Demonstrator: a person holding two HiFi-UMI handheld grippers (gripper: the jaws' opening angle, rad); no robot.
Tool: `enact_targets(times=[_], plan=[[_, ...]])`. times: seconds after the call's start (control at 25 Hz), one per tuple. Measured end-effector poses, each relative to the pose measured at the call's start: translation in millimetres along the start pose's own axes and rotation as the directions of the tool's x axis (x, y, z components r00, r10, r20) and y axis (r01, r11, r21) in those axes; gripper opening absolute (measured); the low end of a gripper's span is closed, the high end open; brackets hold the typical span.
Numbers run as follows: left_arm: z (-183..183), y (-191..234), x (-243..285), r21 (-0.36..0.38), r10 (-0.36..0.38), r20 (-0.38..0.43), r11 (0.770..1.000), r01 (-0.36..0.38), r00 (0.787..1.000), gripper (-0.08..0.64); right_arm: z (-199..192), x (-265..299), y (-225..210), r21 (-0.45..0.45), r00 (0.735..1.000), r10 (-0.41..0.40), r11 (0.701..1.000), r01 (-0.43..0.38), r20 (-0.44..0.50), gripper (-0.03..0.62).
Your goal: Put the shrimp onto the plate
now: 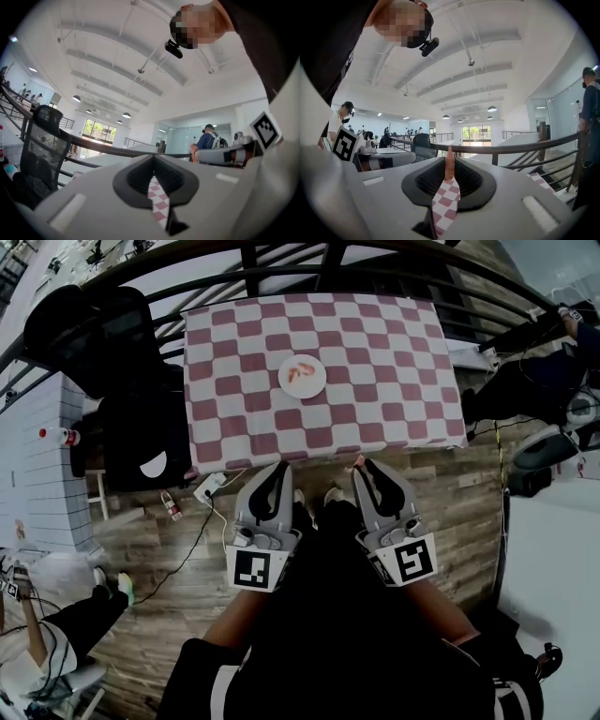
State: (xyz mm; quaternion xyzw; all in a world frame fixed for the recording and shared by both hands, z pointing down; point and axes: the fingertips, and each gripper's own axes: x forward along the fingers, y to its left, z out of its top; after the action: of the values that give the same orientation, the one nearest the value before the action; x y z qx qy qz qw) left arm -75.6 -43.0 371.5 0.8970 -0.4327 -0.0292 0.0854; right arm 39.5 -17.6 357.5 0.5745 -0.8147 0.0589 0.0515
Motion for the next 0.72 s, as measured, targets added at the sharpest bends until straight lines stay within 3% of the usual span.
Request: enact_targets(times=[0.2,0.4,0.6,0.72], plan=[[2.2,-5.4,3.0,-0.058,0.010,0.014,0.998,-0.009,1.000,0.006,3.1,0.4,-5.9,0.031,1.000,0.017,0.999,-0.017,-0.003,0.060],[-6.9,-14.0,9.2,-0.037,0.028,-0.042,0.999,-0.030,0.999,0.006,-4.2,12.9,-15.0,0.046,0.998,0.056,0.997,-0.054,-0.037,0.060],[-5.5,-11.2,18.7,-0.052,0.099,0.003,0.994,-0.099,0.995,0.006,-3.4,33.6,-20.9,0.047,0.990,0.137,0.990,-0.135,-0.041,0.060],[-11.6,-11.5,23.2,-0.074,0.140,-0.032,0.987,-0.142,0.990,0.006,-10.3,50.6,-27.2,0.040,0.983,0.171,0.985,-0.169,-0.069,0.060]])
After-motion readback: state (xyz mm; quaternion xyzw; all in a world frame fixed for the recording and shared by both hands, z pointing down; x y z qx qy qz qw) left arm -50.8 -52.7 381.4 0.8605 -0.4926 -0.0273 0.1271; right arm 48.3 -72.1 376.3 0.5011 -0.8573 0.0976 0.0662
